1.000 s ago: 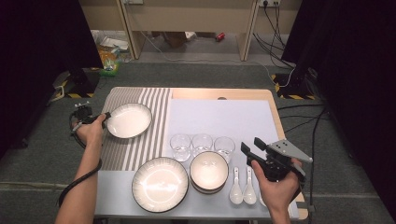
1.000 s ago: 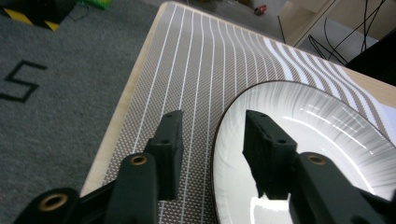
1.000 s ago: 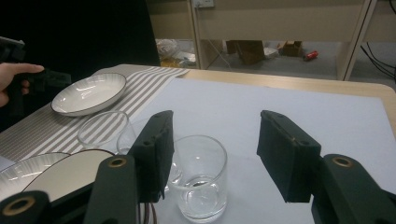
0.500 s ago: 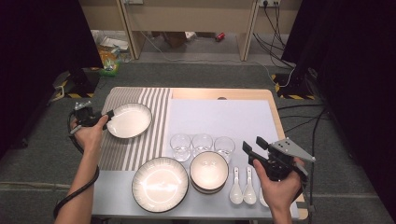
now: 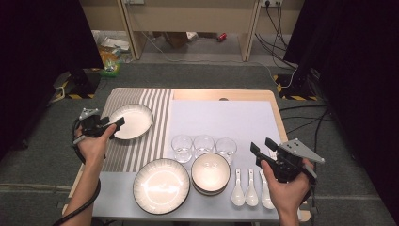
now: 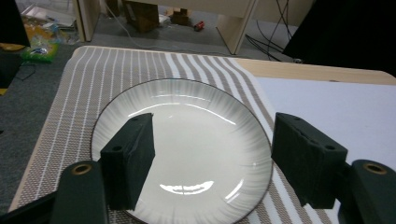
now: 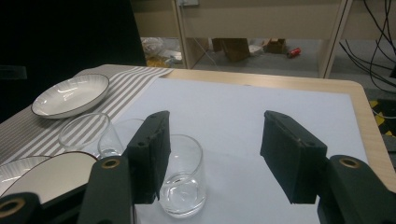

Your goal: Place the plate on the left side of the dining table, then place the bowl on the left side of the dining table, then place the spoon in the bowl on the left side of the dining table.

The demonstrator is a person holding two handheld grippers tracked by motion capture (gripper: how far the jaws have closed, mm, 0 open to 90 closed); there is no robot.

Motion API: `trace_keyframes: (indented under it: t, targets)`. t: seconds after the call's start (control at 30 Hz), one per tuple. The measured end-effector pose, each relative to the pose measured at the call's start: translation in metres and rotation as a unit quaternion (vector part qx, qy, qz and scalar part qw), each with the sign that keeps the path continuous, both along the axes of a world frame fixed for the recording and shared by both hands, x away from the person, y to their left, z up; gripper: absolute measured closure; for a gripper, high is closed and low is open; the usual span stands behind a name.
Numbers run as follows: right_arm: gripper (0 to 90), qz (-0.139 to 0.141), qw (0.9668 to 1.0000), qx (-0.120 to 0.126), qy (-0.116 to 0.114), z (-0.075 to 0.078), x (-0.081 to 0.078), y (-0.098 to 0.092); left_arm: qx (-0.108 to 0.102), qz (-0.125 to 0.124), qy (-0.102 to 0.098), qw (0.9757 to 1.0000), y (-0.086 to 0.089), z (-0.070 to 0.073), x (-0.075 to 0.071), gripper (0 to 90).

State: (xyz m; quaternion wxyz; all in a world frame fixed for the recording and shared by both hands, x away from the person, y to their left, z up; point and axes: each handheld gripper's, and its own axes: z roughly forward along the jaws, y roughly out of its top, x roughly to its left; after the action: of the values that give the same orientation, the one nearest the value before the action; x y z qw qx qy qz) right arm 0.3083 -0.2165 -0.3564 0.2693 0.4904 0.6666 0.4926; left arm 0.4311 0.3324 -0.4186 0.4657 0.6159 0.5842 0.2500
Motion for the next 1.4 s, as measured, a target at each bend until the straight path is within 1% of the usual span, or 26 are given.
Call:
trace_keyframes:
  t: [0.03,0.1,0.17,0.33,0.43,0.53,0.57,0.67,0.77,0.8,0.83,0.9,0.97,1.03,1.13,1.23,1.27,1.4]
  targets:
    - [42.6,0.001,1.0000,0.000,0.000,-0.001,0.001,0.000,-0.006,-0.003,0.002,1.0000,0.000,0.000,0.000,29.1]
    - [42.6,0.003,1.0000,-0.002,0.000,-0.001,0.001,0.000,-0.003,0.000,0.005,1.0000,0.000,-0.001,-0.001,29.0]
    - [42.5,0.005,1.0000,0.000,0.002,-0.002,0.000,0.002,-0.010,-0.001,0.006,0.9999,-0.001,-0.003,-0.002,29.1]
    - [42.5,0.007,1.0000,0.000,0.005,-0.002,0.001,0.004,-0.006,-0.003,0.001,1.0000,-0.002,0.001,-0.001,29.2]
    - [42.5,0.006,0.9999,0.002,0.010,-0.004,0.001,0.004,-0.003,-0.003,-0.001,1.0000,-0.003,0.004,-0.002,29.3]
    - [42.5,0.006,0.9999,0.002,0.009,-0.003,0.002,0.004,-0.002,-0.005,-0.003,1.0000,-0.002,0.005,-0.004,29.4]
    - [42.4,0.008,0.9999,-0.002,0.007,-0.003,0.002,0.005,-0.004,-0.007,-0.005,1.0000,-0.002,0.005,-0.004,29.4]
    - [42.5,0.010,0.9999,-0.002,0.006,-0.004,0.004,0.006,-0.002,-0.007,-0.004,1.0000,-0.002,0.004,-0.006,29.5]
    - [42.5,0.012,0.9999,-0.002,0.012,-0.006,0.006,0.008,-0.004,-0.012,-0.004,0.9999,-0.003,0.004,-0.008,29.6]
    - [42.4,0.012,0.9998,-0.008,0.014,-0.006,0.006,0.008,-0.003,-0.014,-0.003,0.9999,-0.003,0.004,-0.008,29.6]
    - [42.4,0.013,0.9998,-0.005,0.014,-0.006,0.006,0.009,-0.006,-0.016,-0.002,0.9999,-0.004,0.004,-0.009,29.6]
    - [42.4,0.012,0.9998,-0.005,0.016,-0.006,0.007,0.009,-0.011,-0.022,-0.003,0.9997,-0.007,0.004,-0.010,29.7]
    - [42.4,0.013,0.9998,-0.003,0.015,-0.006,0.007,0.009,-0.011,-0.028,-0.006,0.9995,-0.011,0.006,-0.012,29.7]
    - [42.4,0.016,0.9998,-0.008,0.013,-0.007,0.008,0.008,-0.018,-0.036,-0.008,0.9992,-0.015,0.008,-0.014,29.8]
    - [42.4,0.017,0.9997,-0.007,0.016,-0.008,0.008,0.008,-0.026,-0.048,-0.012,0.9984,-0.022,0.010,-0.017,29.7]
    - [42.4,0.016,0.9997,-0.005,0.017,-0.009,0.008,0.007,-0.021,-0.058,-0.016,0.9980,-0.028,0.013,-0.020,29.8]
    - [42.4,0.016,0.9997,-0.008,0.014,-0.009,0.008,0.007,-0.020,-0.061,-0.017,0.9978,-0.030,0.014,-0.021,29.9]
    - [42.4,0.012,0.9998,-0.010,0.014,-0.009,0.007,0.005,-0.020,-0.082,-0.021,0.9962,-0.039,0.017,-0.028,30.1]
